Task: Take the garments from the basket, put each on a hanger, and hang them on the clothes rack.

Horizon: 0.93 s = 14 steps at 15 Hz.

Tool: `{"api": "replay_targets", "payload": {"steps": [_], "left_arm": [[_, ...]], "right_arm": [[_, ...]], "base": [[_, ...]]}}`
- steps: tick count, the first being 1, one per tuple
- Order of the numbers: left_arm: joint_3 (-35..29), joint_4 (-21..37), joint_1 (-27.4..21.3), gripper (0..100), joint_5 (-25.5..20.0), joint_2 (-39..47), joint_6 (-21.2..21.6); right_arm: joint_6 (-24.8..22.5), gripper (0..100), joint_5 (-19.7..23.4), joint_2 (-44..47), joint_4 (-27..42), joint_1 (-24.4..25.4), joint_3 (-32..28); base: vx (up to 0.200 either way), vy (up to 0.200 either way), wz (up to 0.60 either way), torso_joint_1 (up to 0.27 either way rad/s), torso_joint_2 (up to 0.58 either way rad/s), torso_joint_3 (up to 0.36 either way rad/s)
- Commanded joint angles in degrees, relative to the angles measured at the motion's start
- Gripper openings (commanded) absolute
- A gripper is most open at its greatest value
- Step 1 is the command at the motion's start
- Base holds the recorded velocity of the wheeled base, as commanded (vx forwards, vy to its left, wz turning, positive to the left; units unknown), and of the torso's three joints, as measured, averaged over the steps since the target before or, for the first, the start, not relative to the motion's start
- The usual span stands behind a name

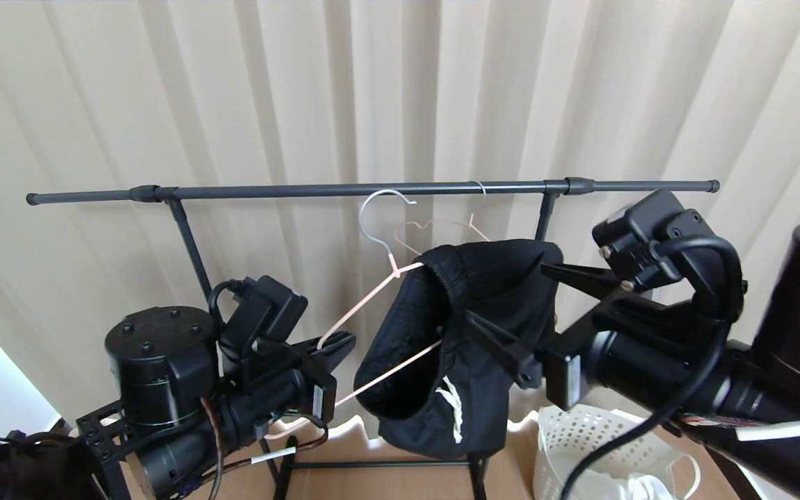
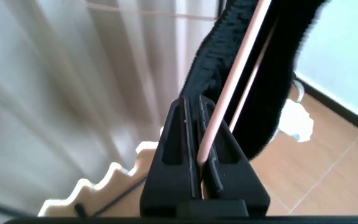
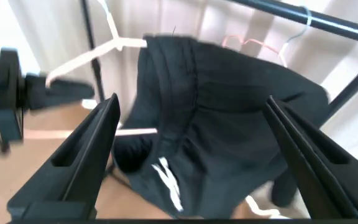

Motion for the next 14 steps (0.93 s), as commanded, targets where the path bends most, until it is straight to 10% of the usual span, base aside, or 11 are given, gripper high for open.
{"api": "replay_targets", "payload": {"steps": [1,7,14], "left_arm": [[4.4,-4.3,1.5,0,-2.7,-0.5,1.0],[13.8,-14.9,4.3,0,-12.4,0.0,6.9],[14.1,-16.2,3.5,0,-12.4,1.7,9.3]], "right_arm": [[-2.9,100,8.1,-8.7,10.1,-4.1,-3.0],[-11.4,100,35.5,-6.7,42.2,-19.4,-21.9],[-32.7,100,47.8,4.5,60.5,-25.7,-33.5]], "base": [[0.0,0.0,0.0,0.0,0.0,0.0],[0.0,0.0,0.0,0.0,0.0,0.0],[0.0,0.0,0.0,0.0,0.0,0.0]]}}
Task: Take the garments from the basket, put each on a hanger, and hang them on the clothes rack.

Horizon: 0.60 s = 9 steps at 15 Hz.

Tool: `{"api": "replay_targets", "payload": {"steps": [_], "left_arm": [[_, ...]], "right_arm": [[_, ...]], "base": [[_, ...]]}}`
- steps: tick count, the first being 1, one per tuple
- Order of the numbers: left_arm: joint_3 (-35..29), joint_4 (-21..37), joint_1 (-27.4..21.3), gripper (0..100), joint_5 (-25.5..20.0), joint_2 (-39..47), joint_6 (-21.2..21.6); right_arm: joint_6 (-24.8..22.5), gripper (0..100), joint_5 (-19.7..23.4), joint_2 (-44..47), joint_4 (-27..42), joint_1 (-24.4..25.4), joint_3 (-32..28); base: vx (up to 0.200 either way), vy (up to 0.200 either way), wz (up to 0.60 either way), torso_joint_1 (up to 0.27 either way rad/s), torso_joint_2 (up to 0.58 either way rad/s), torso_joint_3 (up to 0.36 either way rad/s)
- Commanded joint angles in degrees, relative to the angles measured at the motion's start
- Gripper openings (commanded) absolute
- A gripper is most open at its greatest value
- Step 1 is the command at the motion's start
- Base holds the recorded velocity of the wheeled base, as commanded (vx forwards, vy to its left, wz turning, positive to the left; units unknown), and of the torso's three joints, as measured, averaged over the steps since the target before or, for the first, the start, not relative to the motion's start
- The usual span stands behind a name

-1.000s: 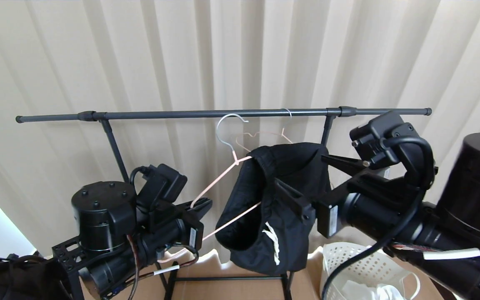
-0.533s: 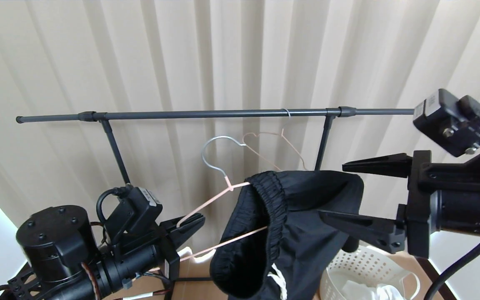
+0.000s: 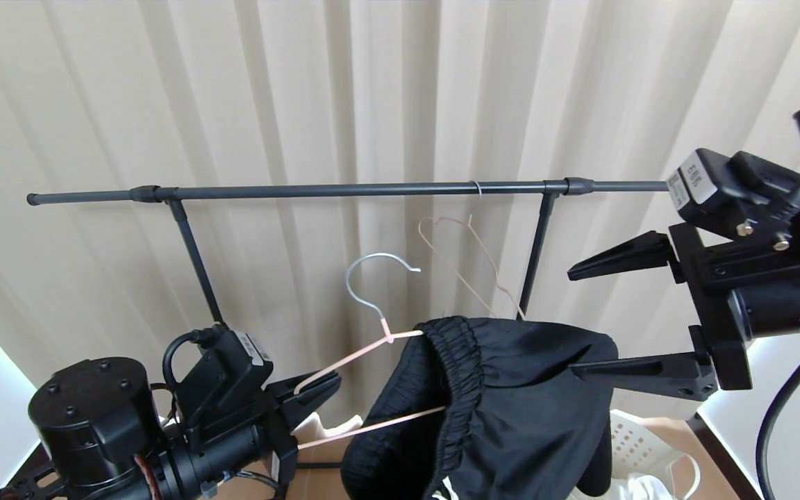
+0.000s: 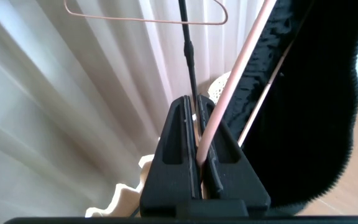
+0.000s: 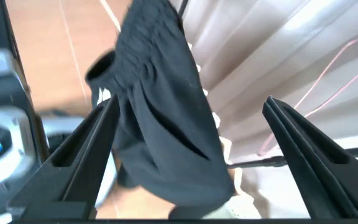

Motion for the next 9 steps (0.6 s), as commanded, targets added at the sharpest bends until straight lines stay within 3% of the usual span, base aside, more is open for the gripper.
{"api": "replay_targets", "payload": {"steps": [1,9], "left_arm": [[0.7,0.1,-0.4,0,0.0,0.6,0.0],[0.7,-2.0,-0.7,0,0.1,1.6,0.0]], "right_arm": [[-1.3,100,0.7,5.8,2.6,-0.7,-4.2],[-0.1,100,0.6,13.0,-0.2,4.3,-4.4]], "base": [[0.0,0.0,0.0,0.0,0.0,0.0],[0.0,0.0,0.0,0.0,0.0,0.0]]}}
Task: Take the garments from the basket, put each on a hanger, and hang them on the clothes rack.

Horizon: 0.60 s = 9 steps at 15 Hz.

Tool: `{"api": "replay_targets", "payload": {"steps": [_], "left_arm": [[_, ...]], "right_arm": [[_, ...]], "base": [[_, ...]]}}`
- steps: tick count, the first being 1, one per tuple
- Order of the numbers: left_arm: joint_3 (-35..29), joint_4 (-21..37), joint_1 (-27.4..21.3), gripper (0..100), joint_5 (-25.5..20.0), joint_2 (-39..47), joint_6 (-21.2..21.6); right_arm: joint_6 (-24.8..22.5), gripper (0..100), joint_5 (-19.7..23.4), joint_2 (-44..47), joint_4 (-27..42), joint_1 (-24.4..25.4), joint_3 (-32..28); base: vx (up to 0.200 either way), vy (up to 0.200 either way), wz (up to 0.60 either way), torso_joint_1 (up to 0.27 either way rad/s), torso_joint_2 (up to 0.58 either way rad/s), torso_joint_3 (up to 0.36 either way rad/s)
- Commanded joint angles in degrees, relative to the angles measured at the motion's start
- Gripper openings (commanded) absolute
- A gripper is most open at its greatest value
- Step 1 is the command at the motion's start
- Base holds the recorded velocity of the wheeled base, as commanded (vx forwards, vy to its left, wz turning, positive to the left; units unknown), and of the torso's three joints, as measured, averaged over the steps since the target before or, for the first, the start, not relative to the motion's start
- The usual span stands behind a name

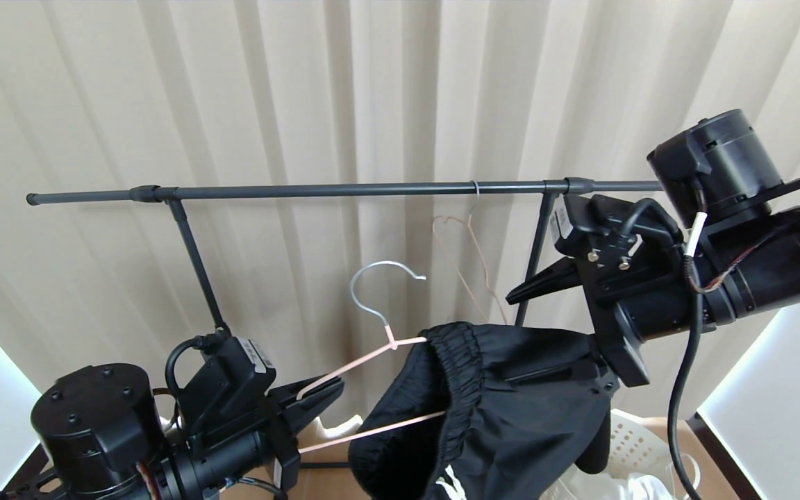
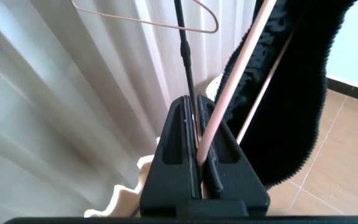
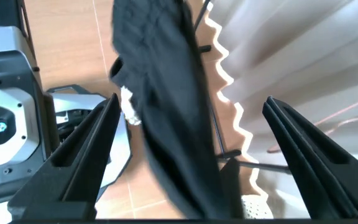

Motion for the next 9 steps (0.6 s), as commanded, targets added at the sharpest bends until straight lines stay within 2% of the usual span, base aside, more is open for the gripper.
{"api": "replay_targets", "payload": {"steps": [1,9], "left_arm": [[-0.2,-0.1,-0.2,0,0.0,0.9,0.1],[-0.5,-0.1,-0.5,0,0.2,0.9,-0.1]], "right_arm": [[0.9,100,0.0,2.4,-0.5,1.1,0.0],[2.3,100,-0.8,4.5,-0.7,3.7,-0.1]], "base": [[0.0,0.0,0.0,0.0,0.0,0.0],[0.0,0.0,0.0,0.0,0.0,0.0]]}}
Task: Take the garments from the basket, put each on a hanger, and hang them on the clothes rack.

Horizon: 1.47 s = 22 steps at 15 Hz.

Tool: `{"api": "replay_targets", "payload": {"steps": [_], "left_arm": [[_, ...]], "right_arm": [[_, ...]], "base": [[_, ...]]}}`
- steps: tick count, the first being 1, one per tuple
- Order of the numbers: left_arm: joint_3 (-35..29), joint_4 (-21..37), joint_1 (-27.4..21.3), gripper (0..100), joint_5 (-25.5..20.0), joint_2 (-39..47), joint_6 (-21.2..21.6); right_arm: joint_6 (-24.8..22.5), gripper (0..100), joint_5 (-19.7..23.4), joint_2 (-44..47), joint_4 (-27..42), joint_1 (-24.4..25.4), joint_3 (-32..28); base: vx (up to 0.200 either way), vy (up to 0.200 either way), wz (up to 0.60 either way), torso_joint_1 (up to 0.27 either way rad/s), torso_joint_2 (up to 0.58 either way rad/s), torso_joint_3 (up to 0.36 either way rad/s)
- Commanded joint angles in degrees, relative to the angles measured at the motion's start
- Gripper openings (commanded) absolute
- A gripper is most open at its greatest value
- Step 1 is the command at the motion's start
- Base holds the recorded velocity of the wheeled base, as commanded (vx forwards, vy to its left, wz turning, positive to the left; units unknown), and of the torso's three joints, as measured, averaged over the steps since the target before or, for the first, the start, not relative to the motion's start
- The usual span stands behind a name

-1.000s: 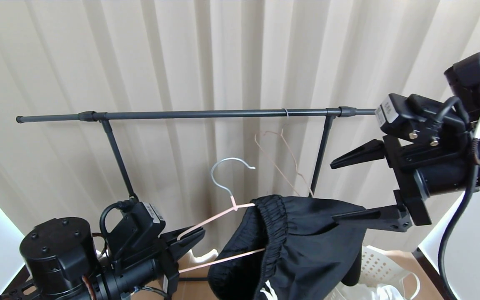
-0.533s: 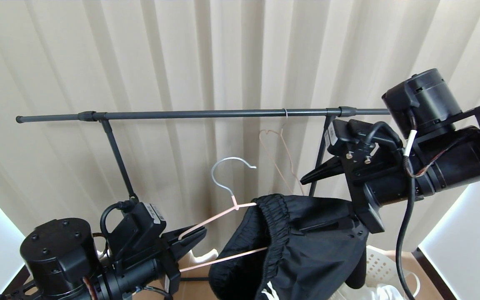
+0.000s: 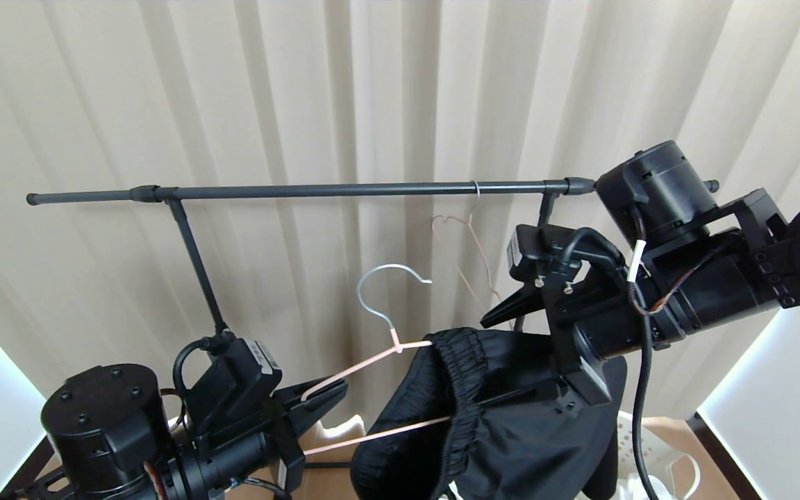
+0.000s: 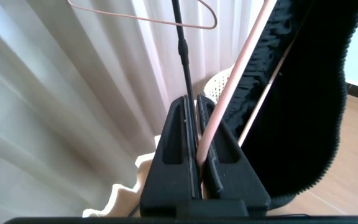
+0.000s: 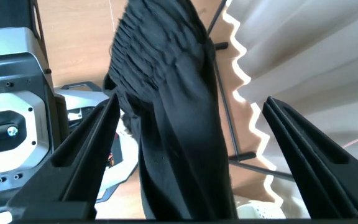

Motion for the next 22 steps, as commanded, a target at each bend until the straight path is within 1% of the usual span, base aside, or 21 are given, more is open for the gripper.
{"api": "replay_targets", "payload": {"steps": [1,4,6,7,10,14,15,17,20,22], "left_arm": [[-0.3,0.0,0.0,0,0.0,0.1,0.0],[-0.3,-0.1,0.0,0,0.0,0.0,-0.1],[-0.3,-0.7,0.0,0,0.0,0.0,-0.3],[0.1,-1.9,0.0,0,0.0,0.4,-0.3],[0.2,-2.6,0.0,0,0.0,0.4,-0.4],[0.2,-2.9,0.0,0,0.1,0.6,-0.5],[0.3,-3.8,0.0,0,0.1,0.9,-0.6],[0.8,-5.5,0.0,0,0.0,1.7,-0.5],[0.9,-5.5,0.2,0,0.0,2.6,-0.7],[0.9,-5.5,0.1,0,0.0,2.8,-3.0]], "right_arm": [[0.6,100,-0.8,0.8,-0.1,0.6,-0.3],[1.0,100,-3.7,1.6,-0.1,1.4,-0.9],[1.0,100,-4.1,1.6,-0.2,1.4,-1.0],[1.2,100,-4.7,1.6,-1.4,1.4,-1.0],[4.4,100,-6.2,1.8,-4.6,1.9,-1.0],[4.6,100,-8.1,1.8,-5.1,2.0,-1.0],[4.6,0,-8.1,1.7,-5.1,1.9,-0.9],[4.6,0,-8.1,1.6,-5.1,1.9,-1.0],[4.6,0,-8.0,1.4,-5.1,1.9,-0.9],[5.1,0,-8.1,1.3,-5.1,1.9,-0.9]], "base": [[0.0,0.0,0.0,0.0,0.0,0.0],[0.0,0.0,0.0,0.0,0.0,0.0],[0.0,0.0,0.0,0.0,0.0,0.0],[0.0,0.0,0.0,0.0,0.0,0.0],[0.0,0.0,0.0,0.0,0.0,0.0],[0.0,0.0,0.0,0.0,0.0,0.0],[0.0,0.0,0.0,0.0,0.0,0.0],[0.0,0.0,0.0,0.0,0.0,0.0],[0.0,0.0,0.0,0.0,0.0,0.0],[0.0,0.0,0.0,0.0,0.0,0.0]]}}
